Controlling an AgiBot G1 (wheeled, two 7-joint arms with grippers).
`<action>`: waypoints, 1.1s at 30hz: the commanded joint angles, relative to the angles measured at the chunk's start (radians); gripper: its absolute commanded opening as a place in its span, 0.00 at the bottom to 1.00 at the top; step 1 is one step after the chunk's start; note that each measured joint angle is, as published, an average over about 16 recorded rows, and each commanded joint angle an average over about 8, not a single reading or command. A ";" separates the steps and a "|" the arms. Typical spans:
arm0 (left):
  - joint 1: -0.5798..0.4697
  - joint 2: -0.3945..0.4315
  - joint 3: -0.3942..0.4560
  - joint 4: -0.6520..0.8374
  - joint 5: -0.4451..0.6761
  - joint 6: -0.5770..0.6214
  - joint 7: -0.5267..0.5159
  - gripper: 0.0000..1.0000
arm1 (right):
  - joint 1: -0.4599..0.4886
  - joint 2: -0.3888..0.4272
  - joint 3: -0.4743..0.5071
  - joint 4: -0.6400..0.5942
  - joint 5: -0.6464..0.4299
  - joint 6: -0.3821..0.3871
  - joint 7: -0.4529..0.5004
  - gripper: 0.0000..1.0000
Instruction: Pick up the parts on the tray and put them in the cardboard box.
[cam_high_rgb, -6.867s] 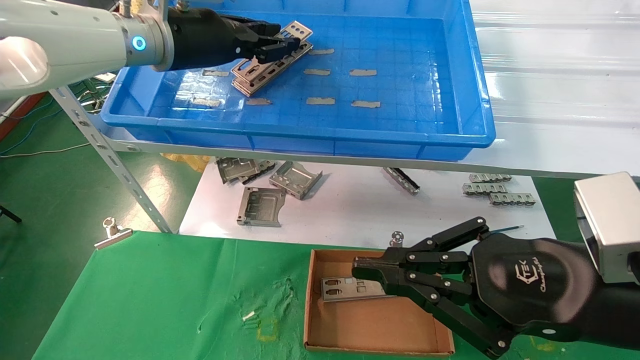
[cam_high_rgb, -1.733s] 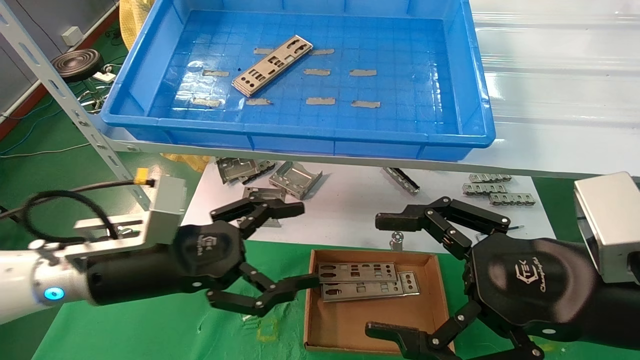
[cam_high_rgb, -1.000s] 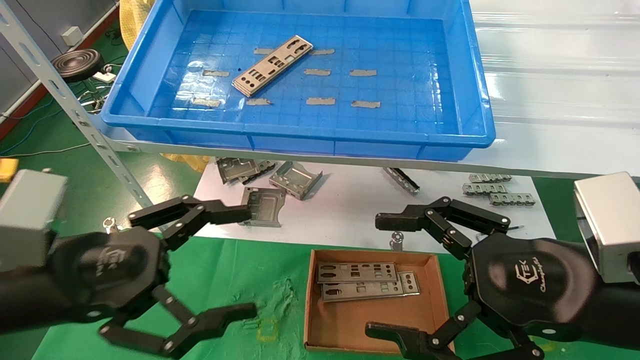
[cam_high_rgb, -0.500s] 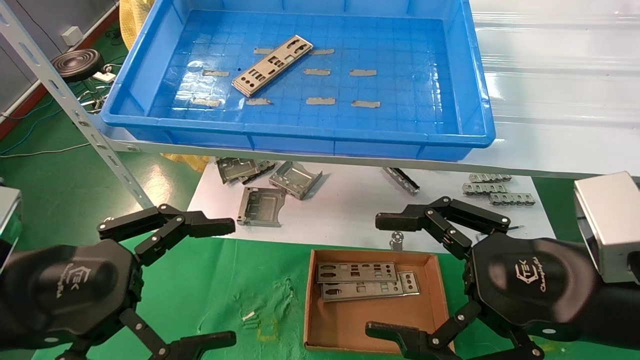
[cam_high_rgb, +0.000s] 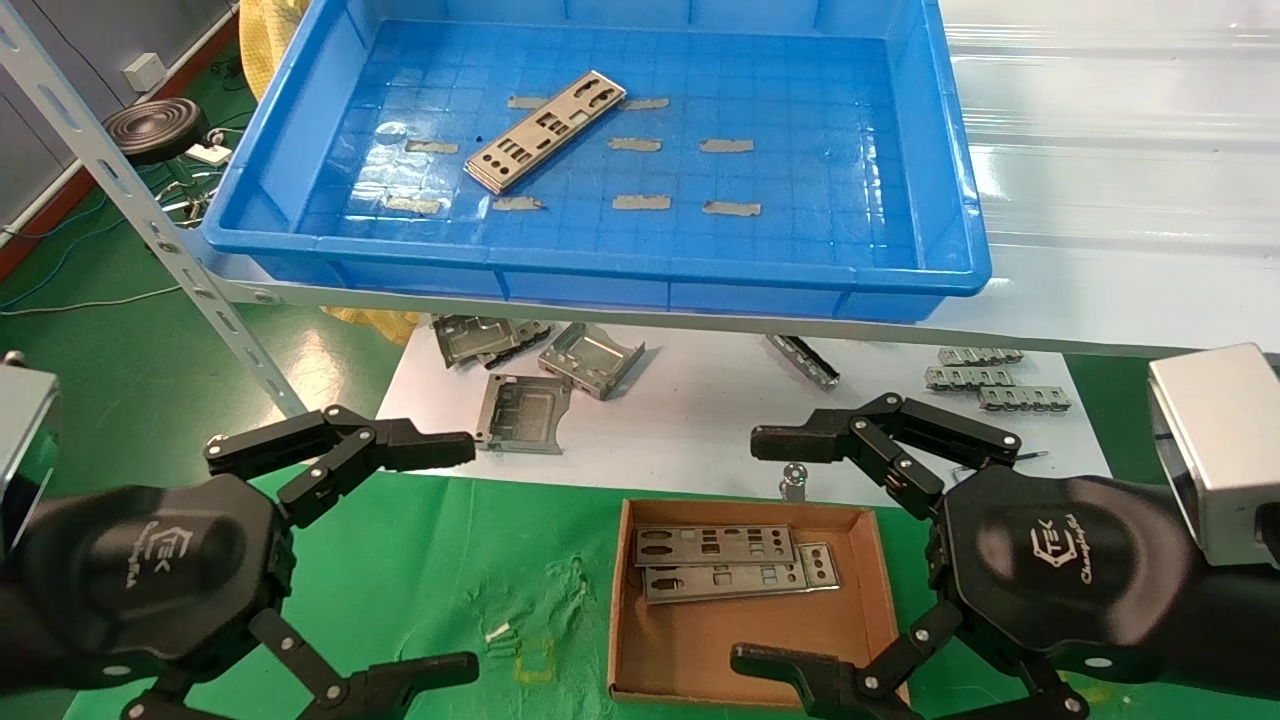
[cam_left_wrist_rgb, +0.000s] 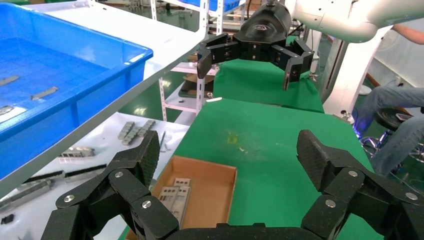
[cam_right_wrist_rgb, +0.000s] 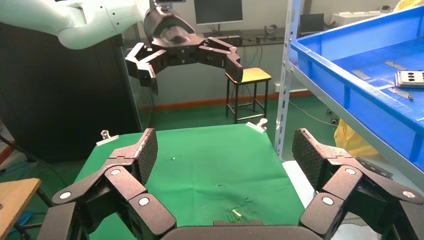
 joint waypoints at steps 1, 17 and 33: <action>-0.001 0.001 0.001 0.002 0.000 0.000 0.001 1.00 | 0.000 0.000 0.000 0.000 0.000 0.000 0.000 1.00; -0.002 0.004 0.005 0.007 0.000 -0.001 0.003 1.00 | 0.000 0.000 0.000 0.000 0.000 0.000 0.000 1.00; -0.003 0.005 0.006 0.008 -0.001 -0.001 0.003 1.00 | 0.000 0.000 0.000 0.000 0.000 0.000 0.000 1.00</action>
